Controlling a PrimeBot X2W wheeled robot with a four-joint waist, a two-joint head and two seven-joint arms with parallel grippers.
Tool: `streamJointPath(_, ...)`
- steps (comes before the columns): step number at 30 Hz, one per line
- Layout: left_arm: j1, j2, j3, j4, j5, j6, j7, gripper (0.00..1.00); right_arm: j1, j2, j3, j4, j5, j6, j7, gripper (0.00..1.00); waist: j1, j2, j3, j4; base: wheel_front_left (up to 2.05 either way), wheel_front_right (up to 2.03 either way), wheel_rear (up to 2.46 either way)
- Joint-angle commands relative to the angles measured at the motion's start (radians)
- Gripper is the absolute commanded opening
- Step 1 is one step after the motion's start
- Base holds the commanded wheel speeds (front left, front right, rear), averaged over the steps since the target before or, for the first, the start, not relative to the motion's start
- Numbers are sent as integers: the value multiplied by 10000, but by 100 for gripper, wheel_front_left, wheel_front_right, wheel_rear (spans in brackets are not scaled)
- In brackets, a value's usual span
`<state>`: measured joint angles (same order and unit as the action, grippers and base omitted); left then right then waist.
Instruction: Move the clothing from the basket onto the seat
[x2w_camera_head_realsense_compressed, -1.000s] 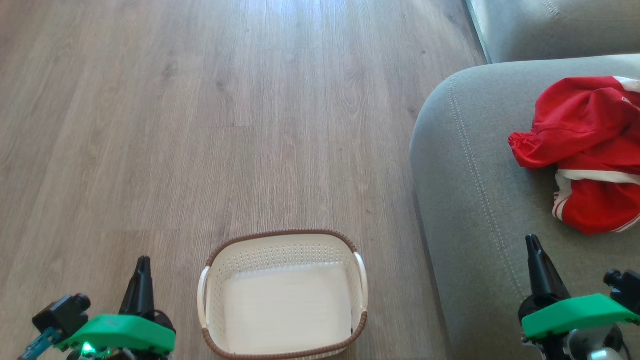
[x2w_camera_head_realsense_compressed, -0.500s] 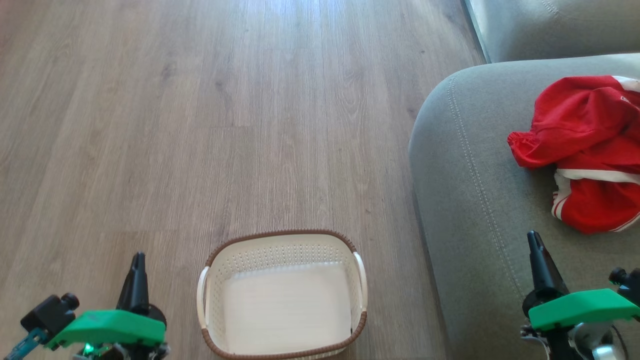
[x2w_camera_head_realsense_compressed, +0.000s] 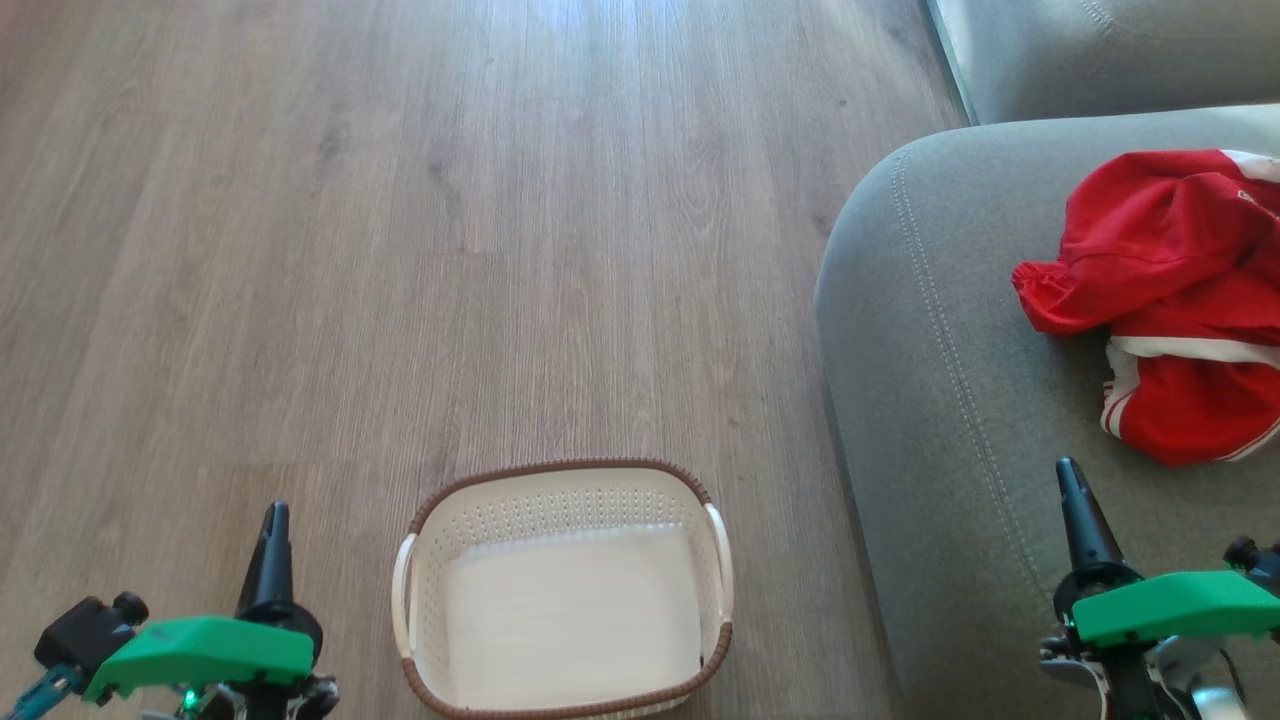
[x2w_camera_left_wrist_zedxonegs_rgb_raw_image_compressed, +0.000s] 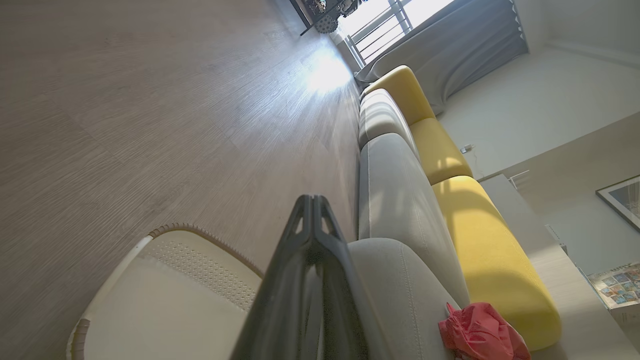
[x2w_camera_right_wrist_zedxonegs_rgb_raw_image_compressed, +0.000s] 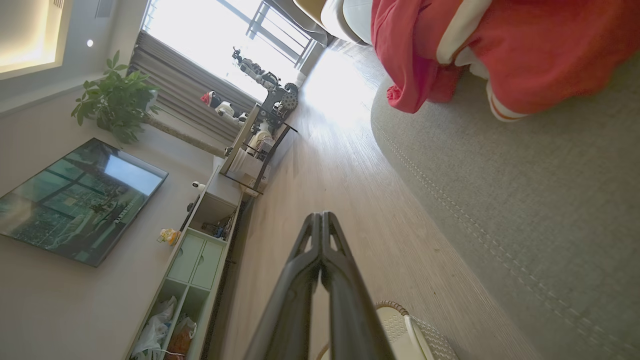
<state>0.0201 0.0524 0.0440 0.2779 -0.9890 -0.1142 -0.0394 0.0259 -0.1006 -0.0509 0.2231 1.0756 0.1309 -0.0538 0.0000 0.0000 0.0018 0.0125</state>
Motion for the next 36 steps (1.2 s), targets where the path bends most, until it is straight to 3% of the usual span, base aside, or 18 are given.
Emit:
streamJointPath(1, -646, 29, 275, -332, -249, -53, 71, 0, -595, -50, 61, -288, 237, 0, 62, 0, 0, 0, 0, -2, 0, 0, 0)
streamJointPath(36, -1085, -6, 569, -327, -4345, -130, 1076, 0, -1097, 249, -303, 54, 3839, -1, 1080, 0, 0, 0, 9, -87, 0, 0, 0)
